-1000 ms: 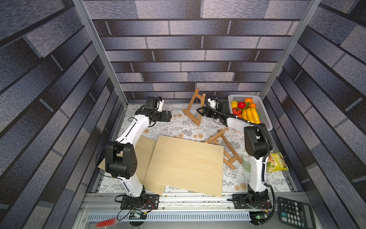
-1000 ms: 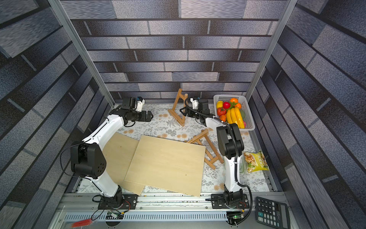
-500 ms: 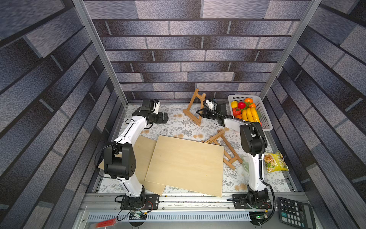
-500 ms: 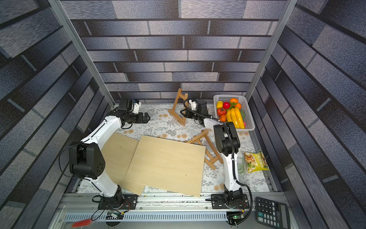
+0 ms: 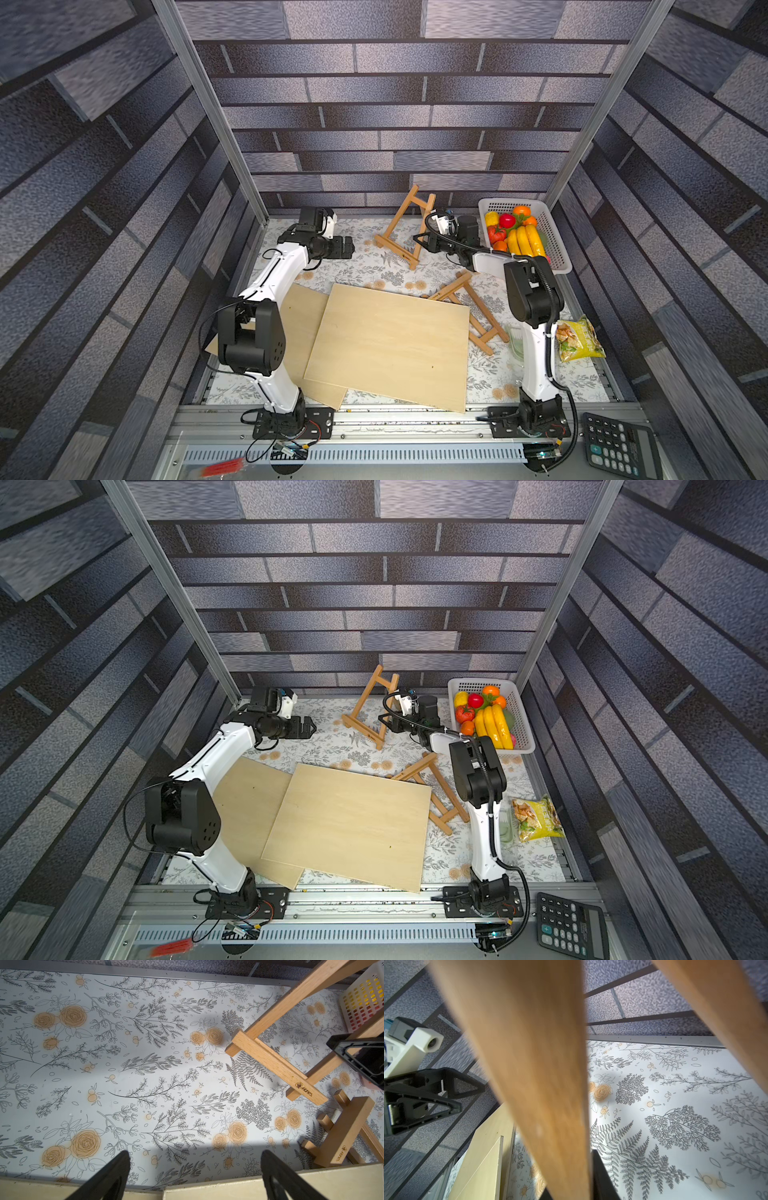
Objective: Assemble the easel
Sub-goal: Adjust the easel at the center of the board.
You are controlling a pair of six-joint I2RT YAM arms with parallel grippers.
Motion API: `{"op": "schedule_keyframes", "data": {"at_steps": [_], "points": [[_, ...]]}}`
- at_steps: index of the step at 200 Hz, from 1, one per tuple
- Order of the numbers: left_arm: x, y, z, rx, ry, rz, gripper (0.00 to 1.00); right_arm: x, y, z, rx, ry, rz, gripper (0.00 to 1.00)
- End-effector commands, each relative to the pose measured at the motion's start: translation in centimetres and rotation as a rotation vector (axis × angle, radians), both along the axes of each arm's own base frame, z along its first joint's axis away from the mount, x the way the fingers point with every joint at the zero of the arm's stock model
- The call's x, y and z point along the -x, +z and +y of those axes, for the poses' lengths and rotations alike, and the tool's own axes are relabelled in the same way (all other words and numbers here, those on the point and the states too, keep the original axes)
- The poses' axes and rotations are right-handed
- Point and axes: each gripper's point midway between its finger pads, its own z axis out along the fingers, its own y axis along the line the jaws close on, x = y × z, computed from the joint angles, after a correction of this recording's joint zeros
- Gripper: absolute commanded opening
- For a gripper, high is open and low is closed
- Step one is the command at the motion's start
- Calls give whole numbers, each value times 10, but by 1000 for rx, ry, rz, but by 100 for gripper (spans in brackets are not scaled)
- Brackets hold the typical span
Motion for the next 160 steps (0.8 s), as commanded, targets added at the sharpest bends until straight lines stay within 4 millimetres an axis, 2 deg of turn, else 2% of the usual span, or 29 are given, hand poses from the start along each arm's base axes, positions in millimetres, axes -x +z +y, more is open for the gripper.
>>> {"op": "schedule_keyframes", "data": {"at_steps": [1, 19, 36, 54, 73, 87, 106, 110, 116, 129, 134, 138, 160], "points": [[9, -1, -2, 14, -4, 22, 100, 38, -29, 9, -10, 101, 188, 19], [9, -4, -4, 18, -10, 28, 100, 52, -33, 16, -5, 165, 185, 21], [8, -5, -8, 14, -23, 23, 100, 70, -42, 22, 85, 217, 161, 22], [7, -6, -10, 9, -31, 24, 100, 91, -58, 19, 192, 263, 175, 24], [6, -6, -10, 8, -33, 20, 100, 101, -65, 14, 227, 275, 185, 27], [5, -7, -10, 8, -33, 22, 100, 103, -69, 10, 248, 264, 185, 35], [4, -9, -11, 11, -31, 21, 100, 102, -70, 8, 262, 239, 186, 58], [4, -10, -12, 11, -32, 22, 100, 100, -69, 6, 264, 226, 183, 64], [3, -10, -11, 12, -30, 23, 100, 98, -66, 5, 262, 209, 174, 68], [5, -9, -11, 9, -32, 31, 100, 94, -56, -1, 265, 159, 149, 99], [6, -8, -9, 5, -26, 37, 100, 91, -53, -4, 271, 132, 136, 100], [7, -8, -7, 1, -23, 41, 100, 90, -36, -7, 270, 109, 95, 100], [21, -3, -2, 38, -4, 28, 100, 83, 2, -25, 292, -41, -26, 100]]}}
